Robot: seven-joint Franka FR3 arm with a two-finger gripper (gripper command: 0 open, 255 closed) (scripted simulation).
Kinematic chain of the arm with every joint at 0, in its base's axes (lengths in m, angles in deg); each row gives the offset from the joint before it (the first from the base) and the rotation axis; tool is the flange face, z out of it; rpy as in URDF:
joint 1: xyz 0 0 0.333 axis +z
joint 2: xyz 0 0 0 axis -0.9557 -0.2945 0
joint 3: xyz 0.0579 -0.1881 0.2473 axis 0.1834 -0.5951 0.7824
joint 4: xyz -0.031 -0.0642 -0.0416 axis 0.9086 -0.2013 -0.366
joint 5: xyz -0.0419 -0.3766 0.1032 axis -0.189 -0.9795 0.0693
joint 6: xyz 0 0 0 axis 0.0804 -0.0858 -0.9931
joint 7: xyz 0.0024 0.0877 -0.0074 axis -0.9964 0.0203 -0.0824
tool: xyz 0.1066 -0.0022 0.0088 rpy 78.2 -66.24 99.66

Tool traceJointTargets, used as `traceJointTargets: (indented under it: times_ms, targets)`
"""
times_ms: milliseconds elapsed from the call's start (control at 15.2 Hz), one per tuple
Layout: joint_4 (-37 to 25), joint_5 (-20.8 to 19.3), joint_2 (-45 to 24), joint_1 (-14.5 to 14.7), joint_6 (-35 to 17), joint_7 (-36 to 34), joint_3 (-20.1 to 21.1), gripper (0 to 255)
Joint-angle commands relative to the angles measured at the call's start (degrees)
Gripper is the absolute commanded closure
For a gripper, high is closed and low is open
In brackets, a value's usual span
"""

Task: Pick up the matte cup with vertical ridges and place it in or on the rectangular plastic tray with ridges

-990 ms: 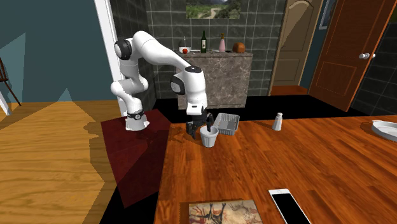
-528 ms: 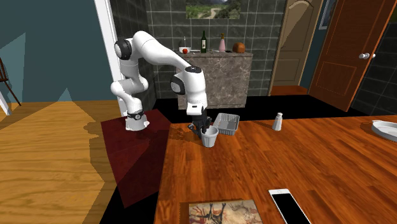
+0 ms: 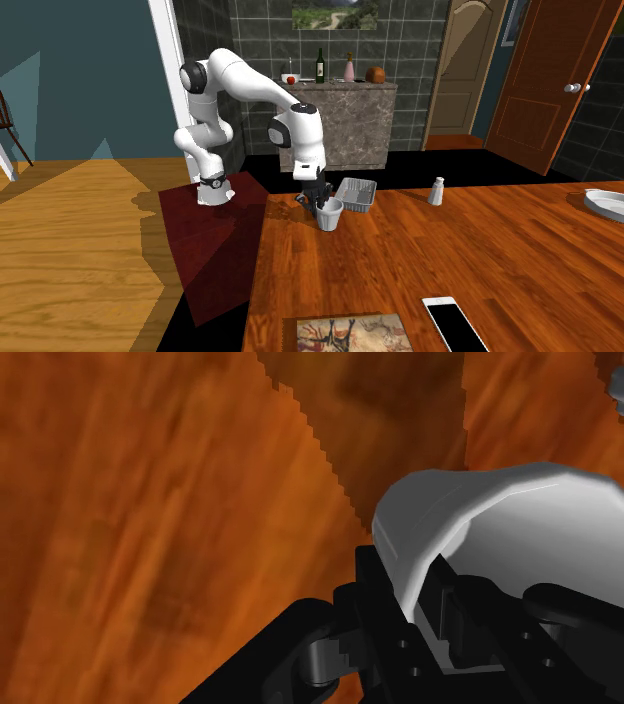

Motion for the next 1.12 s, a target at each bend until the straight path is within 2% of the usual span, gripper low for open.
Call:
traceJointTargets:
  times_ms: [0, 1056]
  targets:
    - [-0.48, 0.03, 0.48, -0.01, 0.98, -0.08, 0.03, 255]
    - [-7.66, 0.25, 4.25, -0.20, 11.86, -0.90, 0.20, 255]
